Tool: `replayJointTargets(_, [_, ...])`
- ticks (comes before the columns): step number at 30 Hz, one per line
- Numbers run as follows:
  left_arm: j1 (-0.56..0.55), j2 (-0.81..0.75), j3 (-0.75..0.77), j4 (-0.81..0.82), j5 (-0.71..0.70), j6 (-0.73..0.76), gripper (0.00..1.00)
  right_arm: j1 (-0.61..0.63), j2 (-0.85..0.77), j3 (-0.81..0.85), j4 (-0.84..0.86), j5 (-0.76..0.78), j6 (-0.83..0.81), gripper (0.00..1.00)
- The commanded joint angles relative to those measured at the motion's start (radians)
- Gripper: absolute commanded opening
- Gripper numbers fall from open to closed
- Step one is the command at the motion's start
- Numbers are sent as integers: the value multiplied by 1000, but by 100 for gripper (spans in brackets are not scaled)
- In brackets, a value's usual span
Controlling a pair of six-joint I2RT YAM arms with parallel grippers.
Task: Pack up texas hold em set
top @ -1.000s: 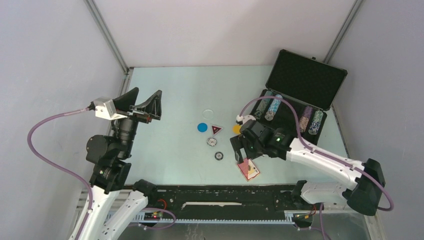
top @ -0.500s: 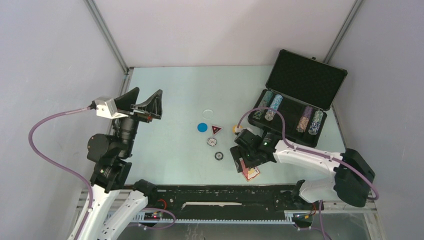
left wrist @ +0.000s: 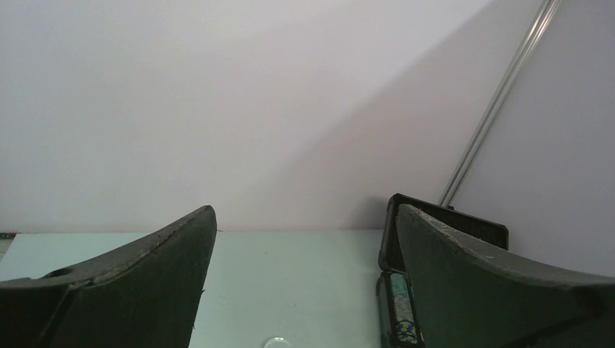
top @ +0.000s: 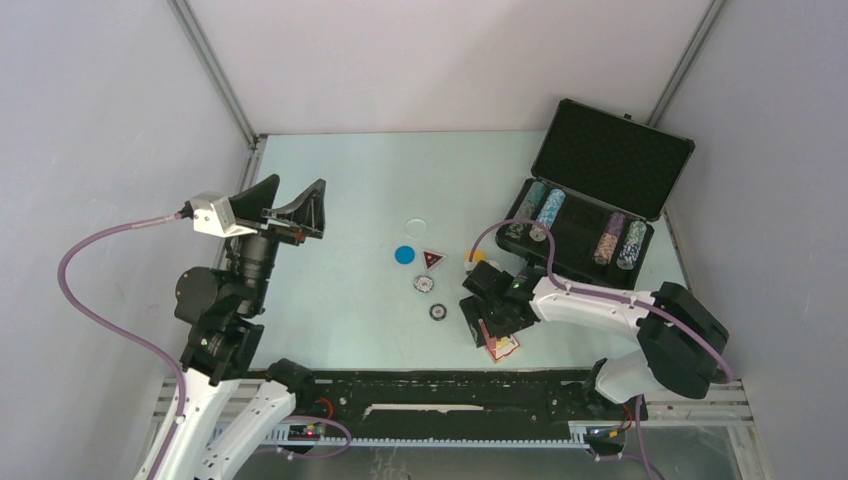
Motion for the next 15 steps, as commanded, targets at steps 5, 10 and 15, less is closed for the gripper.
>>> replayJointTargets(5, [-8, 14, -10, 24, -12, 16, 100, -12, 31, 18, 28, 52, -58, 85])
replayJointTargets(10, [-10, 15, -9, 24, -12, 16, 100, -2, 54, 40, 13, 75, -68, 84])
replayJointTargets(15, [-8, 16, -9, 22, -6, 14, 100, 11, 89, 63, -7, 98, -75, 81])
